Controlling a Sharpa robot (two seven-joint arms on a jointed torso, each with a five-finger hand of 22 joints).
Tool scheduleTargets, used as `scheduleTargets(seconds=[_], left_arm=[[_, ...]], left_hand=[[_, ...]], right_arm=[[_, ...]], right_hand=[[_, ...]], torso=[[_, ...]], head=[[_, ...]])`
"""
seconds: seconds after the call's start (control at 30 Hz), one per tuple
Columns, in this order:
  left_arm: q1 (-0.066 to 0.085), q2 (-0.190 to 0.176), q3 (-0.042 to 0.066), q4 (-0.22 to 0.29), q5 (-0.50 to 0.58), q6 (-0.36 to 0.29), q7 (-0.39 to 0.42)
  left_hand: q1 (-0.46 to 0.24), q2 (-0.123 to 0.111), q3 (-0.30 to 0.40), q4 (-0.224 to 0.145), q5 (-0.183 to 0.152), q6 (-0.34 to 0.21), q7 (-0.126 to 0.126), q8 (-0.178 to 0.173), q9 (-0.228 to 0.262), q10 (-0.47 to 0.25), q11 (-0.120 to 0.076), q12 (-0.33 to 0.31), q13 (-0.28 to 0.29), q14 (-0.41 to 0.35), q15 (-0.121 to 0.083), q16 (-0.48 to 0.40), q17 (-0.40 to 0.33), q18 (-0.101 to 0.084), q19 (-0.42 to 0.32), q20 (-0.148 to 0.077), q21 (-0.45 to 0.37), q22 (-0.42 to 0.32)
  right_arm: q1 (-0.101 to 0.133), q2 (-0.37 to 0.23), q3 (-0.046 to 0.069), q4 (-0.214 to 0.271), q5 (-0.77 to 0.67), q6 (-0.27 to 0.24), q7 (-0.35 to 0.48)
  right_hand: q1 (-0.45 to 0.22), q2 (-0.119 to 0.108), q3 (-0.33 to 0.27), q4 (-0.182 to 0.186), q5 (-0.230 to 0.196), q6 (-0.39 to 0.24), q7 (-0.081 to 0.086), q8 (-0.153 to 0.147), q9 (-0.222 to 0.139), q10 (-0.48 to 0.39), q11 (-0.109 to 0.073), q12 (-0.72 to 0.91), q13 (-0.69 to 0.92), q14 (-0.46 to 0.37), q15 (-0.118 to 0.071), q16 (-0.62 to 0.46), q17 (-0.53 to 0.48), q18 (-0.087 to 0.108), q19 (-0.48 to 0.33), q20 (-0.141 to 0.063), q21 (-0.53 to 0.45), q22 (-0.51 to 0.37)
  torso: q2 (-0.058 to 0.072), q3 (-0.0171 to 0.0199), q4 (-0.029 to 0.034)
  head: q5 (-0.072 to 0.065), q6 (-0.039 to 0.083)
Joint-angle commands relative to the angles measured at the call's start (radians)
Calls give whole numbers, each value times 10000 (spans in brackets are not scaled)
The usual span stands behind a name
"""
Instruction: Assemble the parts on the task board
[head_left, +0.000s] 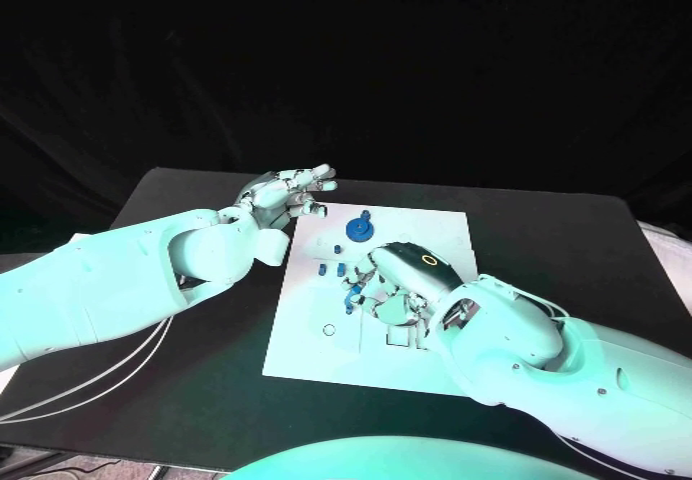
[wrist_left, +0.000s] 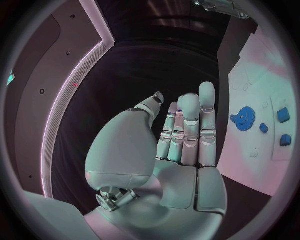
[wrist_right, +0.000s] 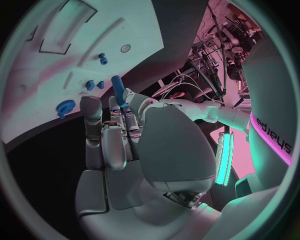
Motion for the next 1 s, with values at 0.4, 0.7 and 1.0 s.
scheduleTargets(seconds=[0.4, 0.7, 1.0], left_arm=[[1, 131, 7, -44, -35, 203, 54], [-7, 167, 7, -81, -76, 223, 57], [-11, 179, 7, -90, -81, 235, 58]], left_hand=[[109, 12, -43, 11, -49, -74, -7, 62, -9, -85, -19, 53, 17, -75, -6, -8, -13, 193, 77, -26, -38, -11], [124, 25, -76, 17, -49, -94, 0, 60, -10, -104, -13, 67, 18, -78, -2, -3, -22, 191, 84, -23, -49, -19], [124, 25, -76, 17, -49, -94, 0, 60, -10, -104, -13, 67, 18, -78, -2, -3, -22, 191, 84, -23, -49, -19]], right_arm=[[-347, 964, -360, -1107, 342, 297, 742], [-414, 1119, -404, -1277, 239, 427, 775], [-422, 1230, -420, -1498, 1, 460, 683]], right_hand=[[185, 158, 186, -140, 71, -94, 55, -97, -26, 417, -454, -115, 51, 481, 32, -18, -30, -89, -131, 52, 17, -72], [186, 165, 202, -153, 80, -99, 58, -101, -28, 415, -451, -124, 52, 480, 35, -21, -37, -84, -145, 56, 9, -94], [186, 171, 213, -161, 85, -101, 60, -102, -28, 414, -449, -129, 52, 479, 37, -23, -40, -83, -150, 58, 9, -97]], torso=[[12, -4, -16], [-1, 5, -8], [9, 23, -14]], head=[[196, -123], [214, -179], [208, -183]])
